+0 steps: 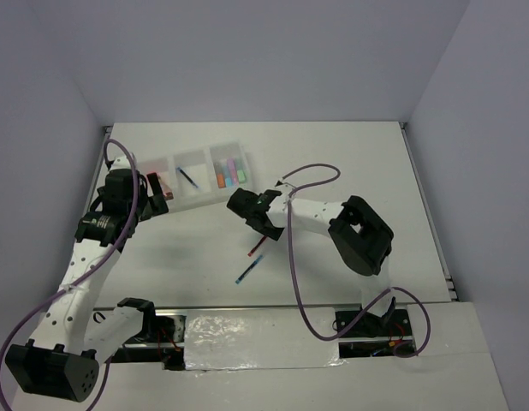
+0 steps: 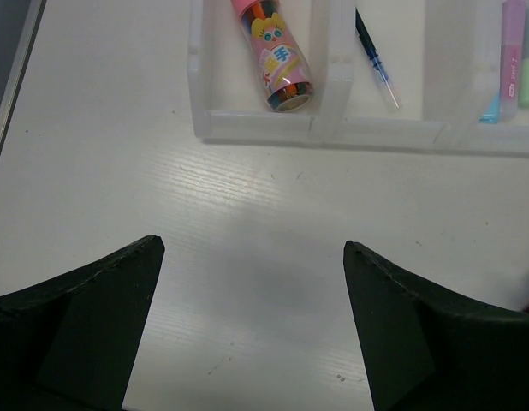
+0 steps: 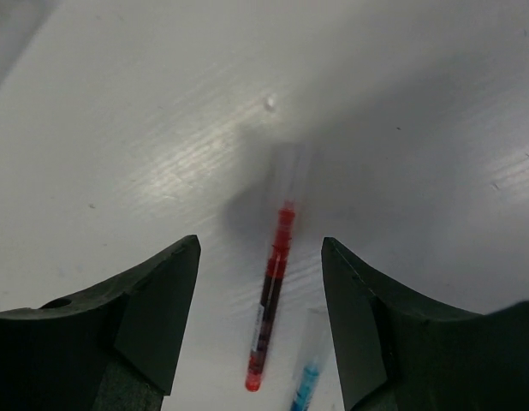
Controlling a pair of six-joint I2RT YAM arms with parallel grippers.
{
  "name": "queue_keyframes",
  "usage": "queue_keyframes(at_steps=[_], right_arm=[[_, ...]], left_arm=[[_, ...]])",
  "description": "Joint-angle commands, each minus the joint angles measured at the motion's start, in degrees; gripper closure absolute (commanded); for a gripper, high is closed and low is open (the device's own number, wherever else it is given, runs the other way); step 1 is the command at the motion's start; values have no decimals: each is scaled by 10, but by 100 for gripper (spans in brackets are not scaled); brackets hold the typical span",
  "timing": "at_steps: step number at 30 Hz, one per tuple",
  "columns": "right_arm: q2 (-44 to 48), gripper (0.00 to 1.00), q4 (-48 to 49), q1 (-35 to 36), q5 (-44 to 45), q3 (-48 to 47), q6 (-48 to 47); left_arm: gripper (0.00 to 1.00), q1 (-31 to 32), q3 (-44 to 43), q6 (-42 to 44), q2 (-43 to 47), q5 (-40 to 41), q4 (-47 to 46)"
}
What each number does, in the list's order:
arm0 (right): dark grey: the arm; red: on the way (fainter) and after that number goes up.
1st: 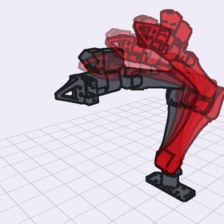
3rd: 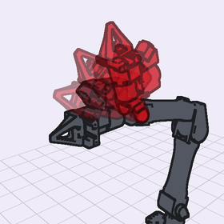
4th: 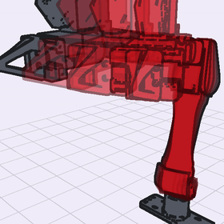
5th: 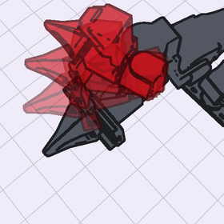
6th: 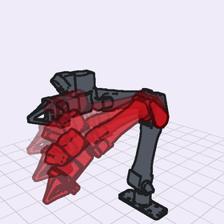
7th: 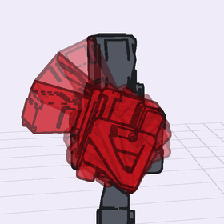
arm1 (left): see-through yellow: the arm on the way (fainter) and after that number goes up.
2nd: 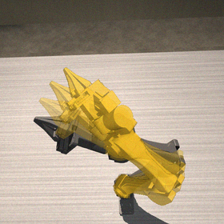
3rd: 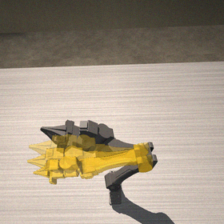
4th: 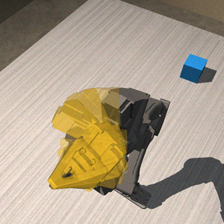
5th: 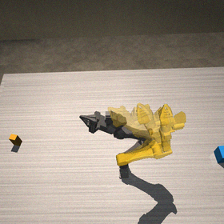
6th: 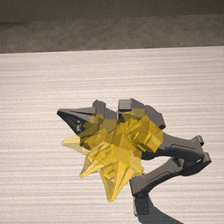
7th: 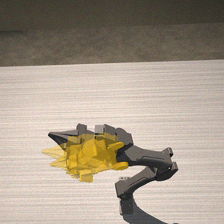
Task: Sort the stationery into containers
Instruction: Pick up the pen from the center of the board.
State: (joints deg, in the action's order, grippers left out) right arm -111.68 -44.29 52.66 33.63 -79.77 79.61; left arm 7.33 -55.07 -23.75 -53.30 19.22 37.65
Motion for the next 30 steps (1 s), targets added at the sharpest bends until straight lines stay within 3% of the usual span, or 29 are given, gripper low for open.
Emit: queue_keyframes(at_steps=[1, 9, 12, 13, 15, 23, 25, 28, 29, 30], right_arm=[[-12, 34, -5, 7, 5, 17, 41], [-47, 52, -4, 7, -6, 3, 46], [-58, 67, 5, 5, -11, -1, 44], [-62, 85, 7, 5, -16, -3, 44], [-65, 100, 17, 5, -22, -4, 45], [-4, 100, 143, 9, -34, -7, -15], [18, 100, 200, 24, -31, -5, -85], [43, 100, 343, 58, -33, -17, -272], [31, 100, 405, 61, -73, -46, -385], [20, 100, 423, 61, -110, -69, -439]], left_arm=[[1, 2, -1, 12, 17, 9, -14], [1, 2, -1, 12, 14, 8, -14], [1, 2, -1, 12, 17, 9, -14], [1, 2, 0, 12, 17, 10, -14], [1, 2, -1, 12, 17, 10, -14], [1, 2, -2, 12, 14, 8, -14], [1, 1, -3, 9, 16, 13, -13], [1, 2, -6, 3, 21, 33, -7], [1, 2, -7, 1, 27, 39, -6], [1, 2, -6, 0, 28, 48, -6]])
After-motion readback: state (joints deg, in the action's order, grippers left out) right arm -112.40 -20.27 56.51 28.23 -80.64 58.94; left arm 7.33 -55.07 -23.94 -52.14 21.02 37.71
